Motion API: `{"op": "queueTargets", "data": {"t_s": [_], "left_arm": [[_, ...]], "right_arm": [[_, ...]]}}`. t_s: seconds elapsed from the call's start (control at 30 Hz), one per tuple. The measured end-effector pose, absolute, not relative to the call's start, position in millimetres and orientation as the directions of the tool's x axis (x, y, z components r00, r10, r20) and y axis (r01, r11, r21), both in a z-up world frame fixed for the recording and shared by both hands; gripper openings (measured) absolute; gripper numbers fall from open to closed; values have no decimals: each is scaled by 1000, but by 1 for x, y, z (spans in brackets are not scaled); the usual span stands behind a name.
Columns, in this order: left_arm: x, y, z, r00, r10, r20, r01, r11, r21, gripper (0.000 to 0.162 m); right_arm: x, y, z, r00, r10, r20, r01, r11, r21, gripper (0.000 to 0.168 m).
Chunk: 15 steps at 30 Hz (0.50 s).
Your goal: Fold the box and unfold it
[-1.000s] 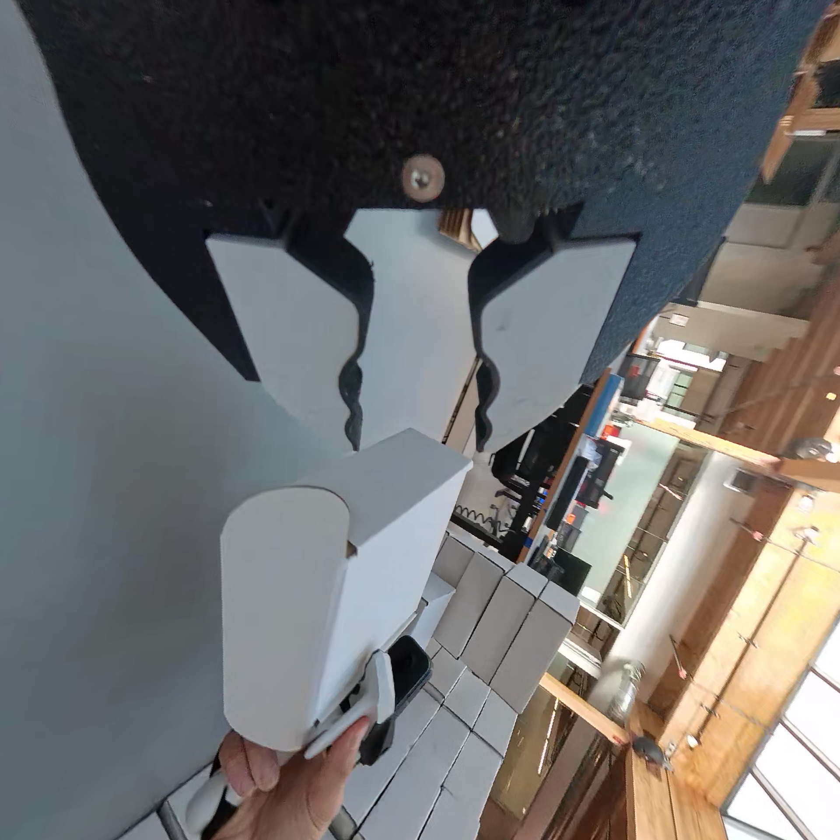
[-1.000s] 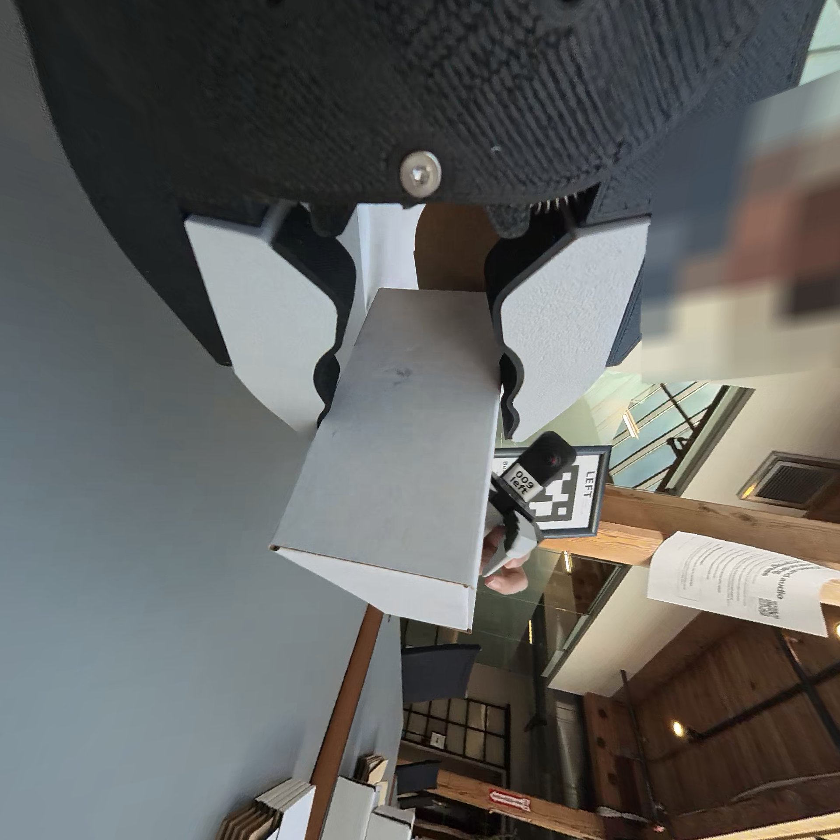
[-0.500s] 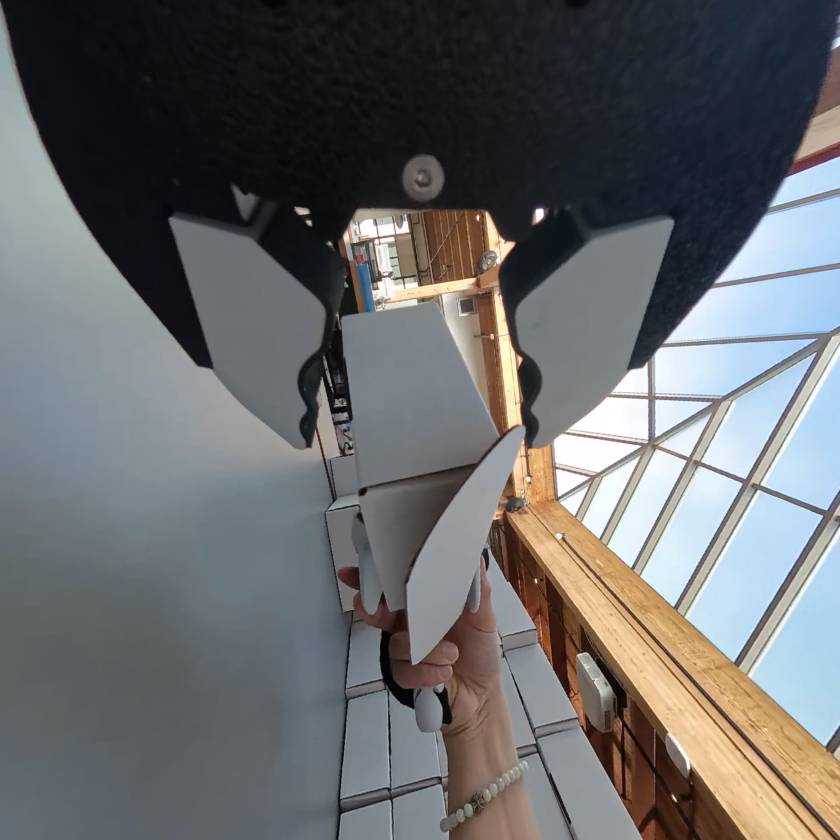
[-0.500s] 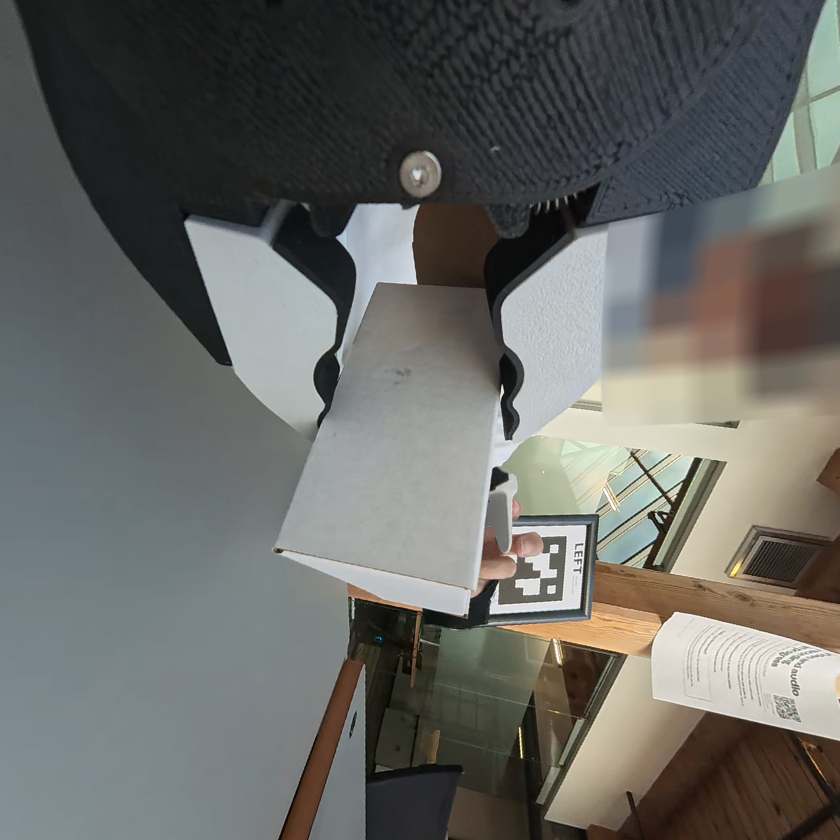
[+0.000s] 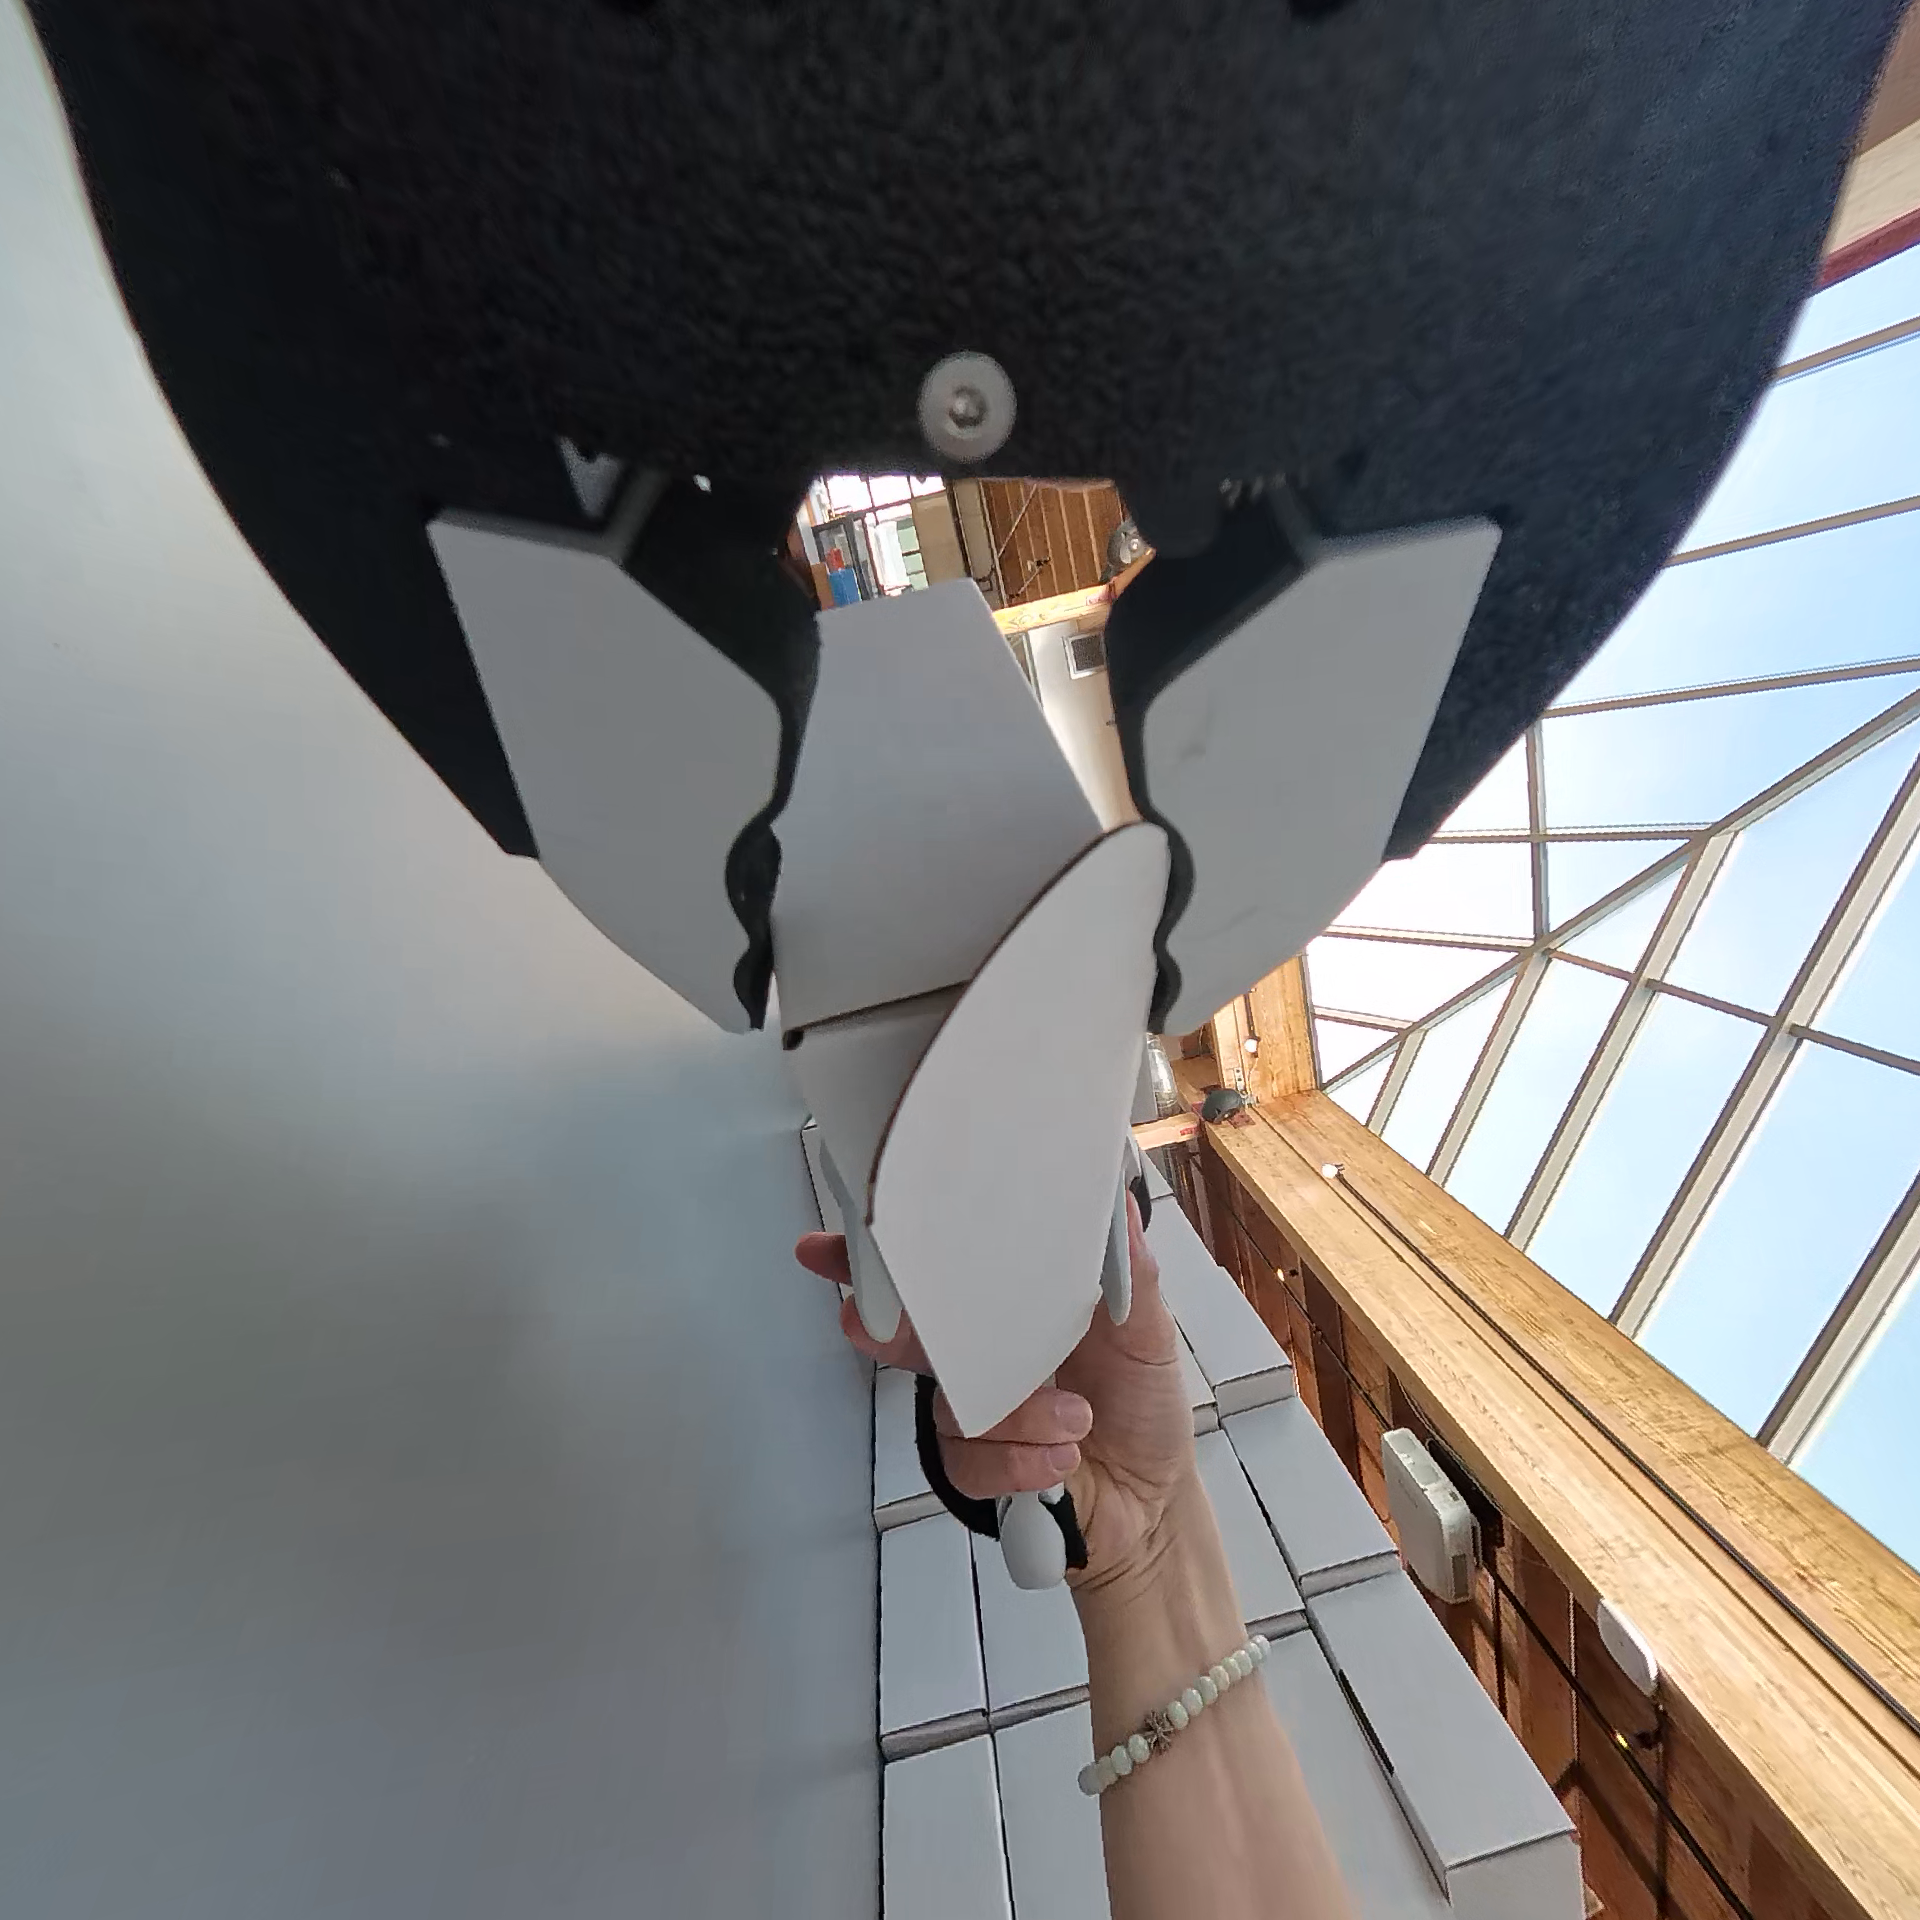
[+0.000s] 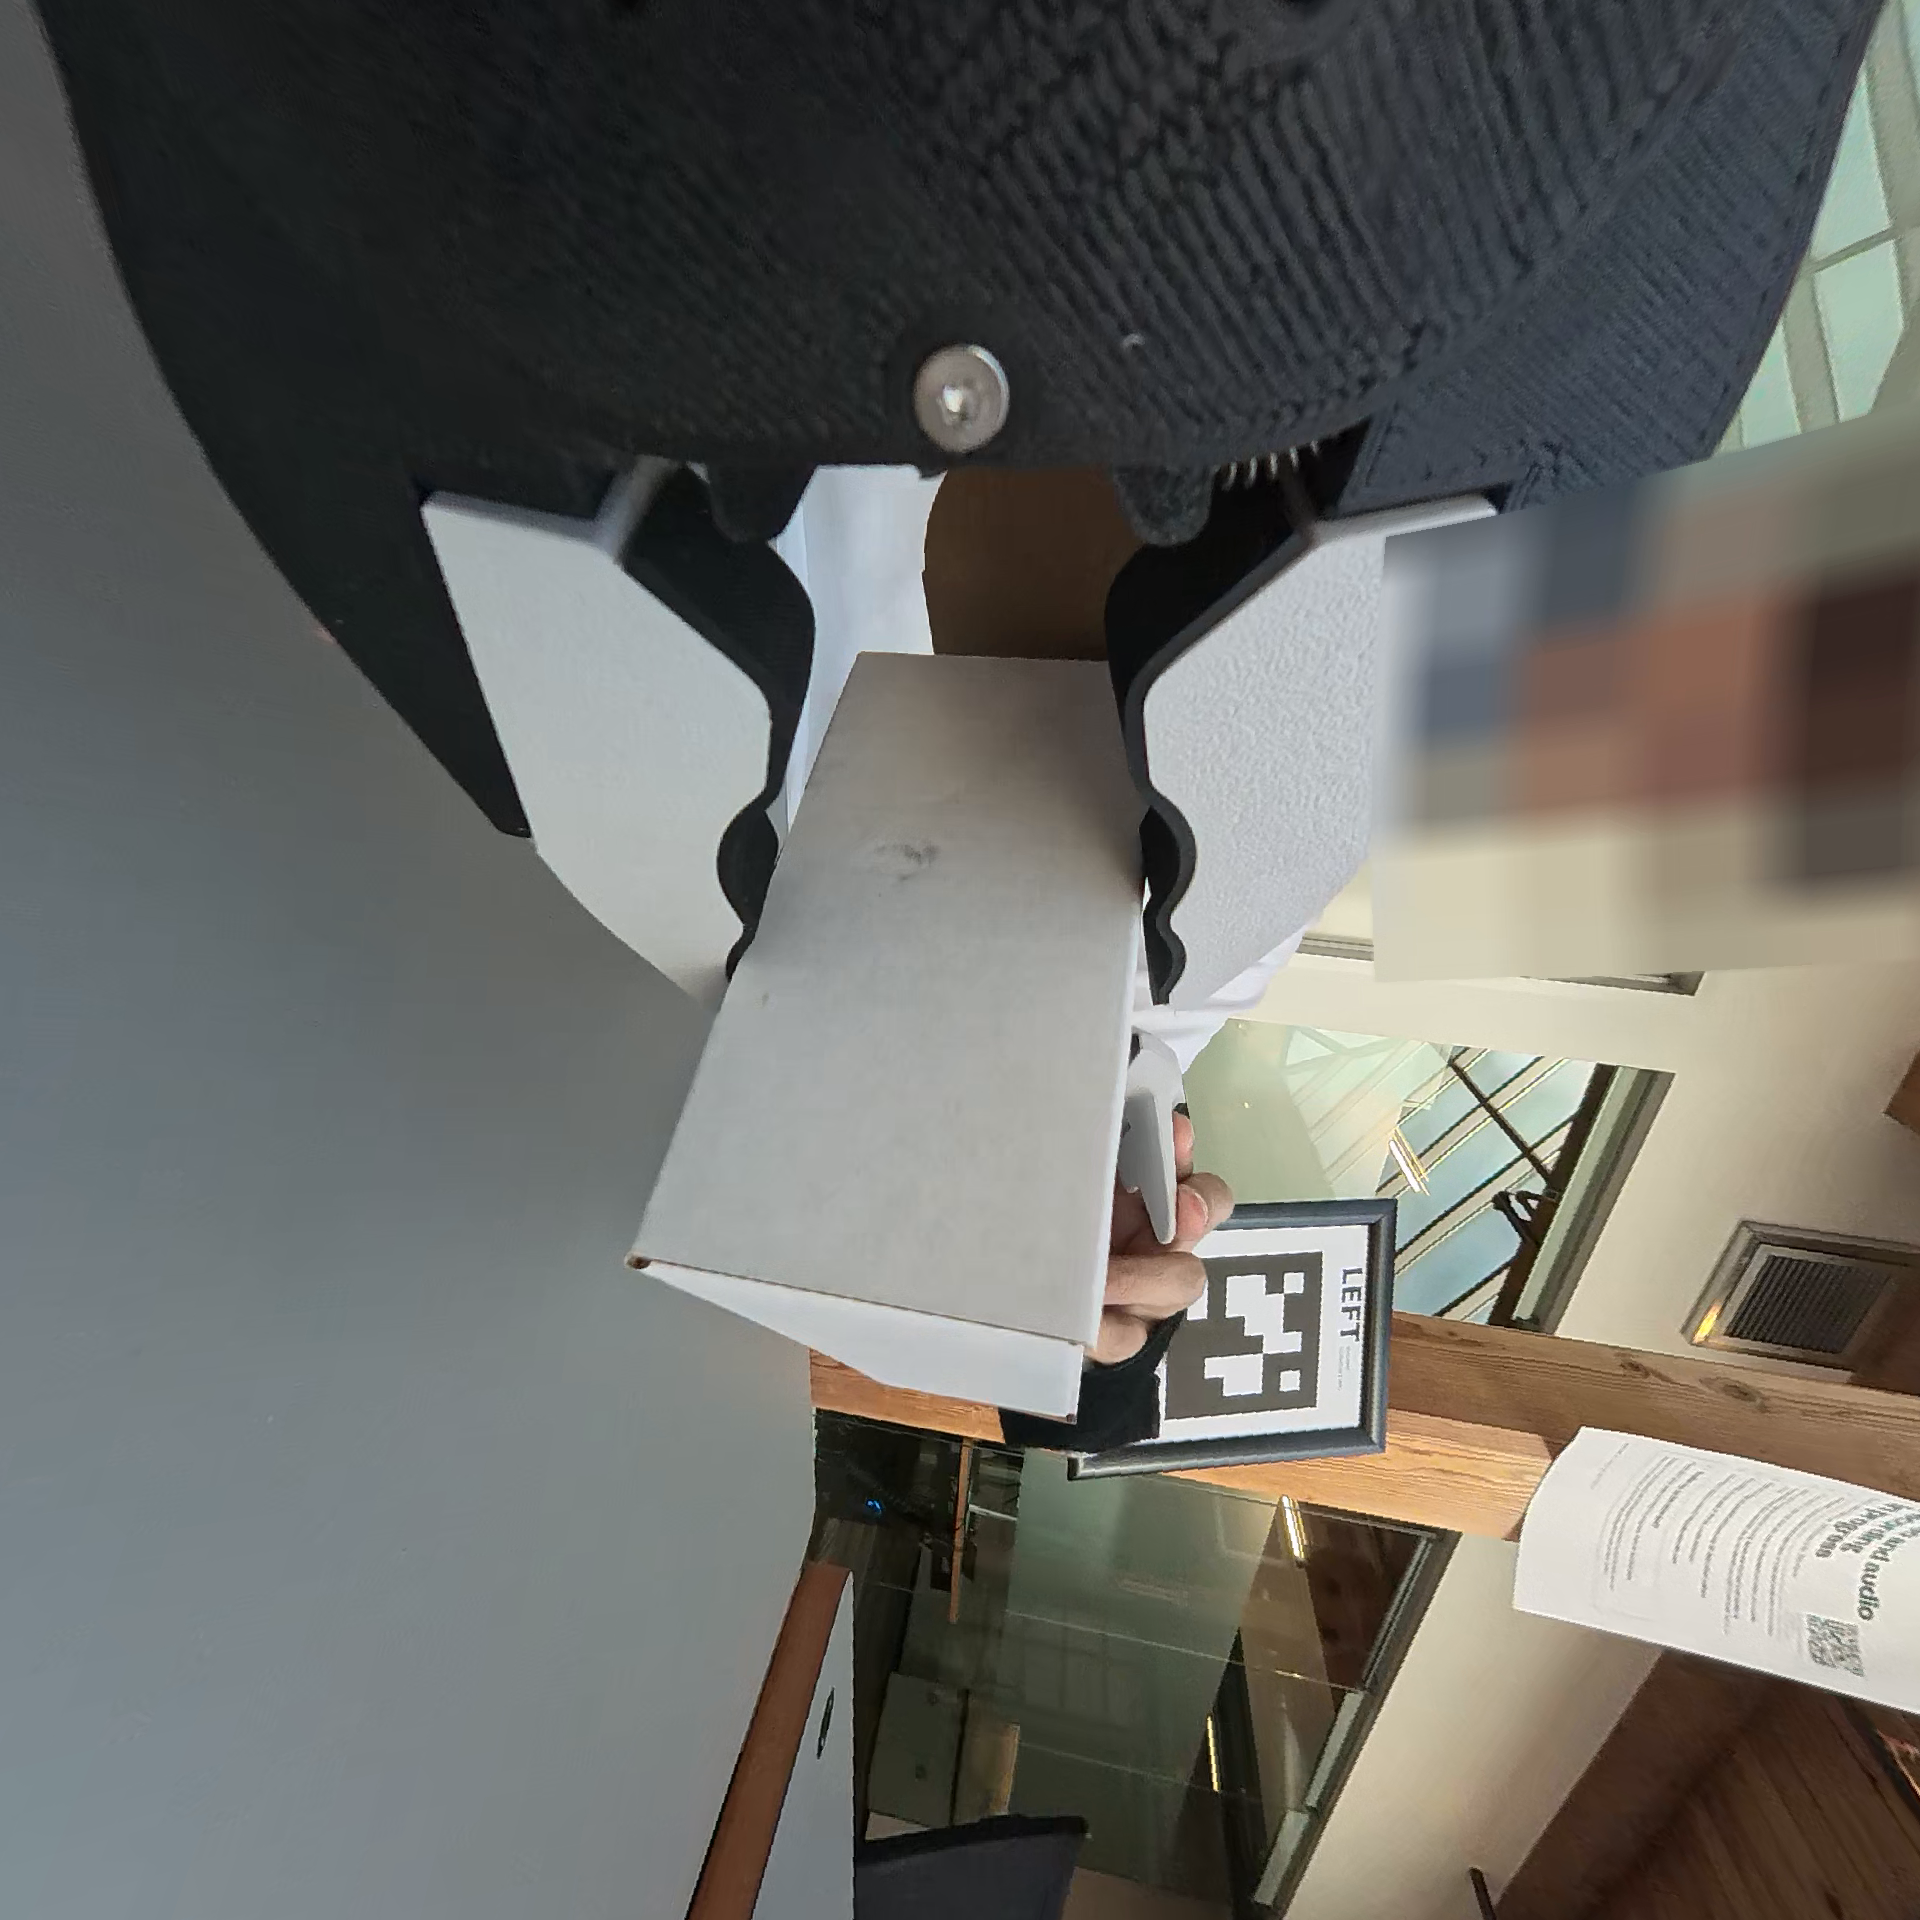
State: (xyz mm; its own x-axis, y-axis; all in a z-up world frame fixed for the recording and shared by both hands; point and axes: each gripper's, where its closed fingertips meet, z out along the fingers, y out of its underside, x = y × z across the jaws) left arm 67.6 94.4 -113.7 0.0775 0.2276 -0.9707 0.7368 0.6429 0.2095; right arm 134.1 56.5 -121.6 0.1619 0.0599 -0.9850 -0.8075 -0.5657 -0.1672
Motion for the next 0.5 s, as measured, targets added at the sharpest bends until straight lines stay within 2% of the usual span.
{"op": "queueTargets", "data": {"t_s": [0.3, 0.4, 0.5], "left_arm": [[69, 91, -110, -65, 132, -989, 668, 742, 55, 63], [71, 93, -100, -169, 18, -985, 621, 779, -93, 64], [74, 103, -75, -269, -161, -950, 572, 767, -292, 65]], "right_arm": [[138, 56, -119, 134, 91, -987, -828, -536, -162, 74], [147, 51, -110, 202, 154, -967, -843, -475, -252, 84], [173, 34, -88, 317, 207, -926, -866, -334, -371, 98]]}}
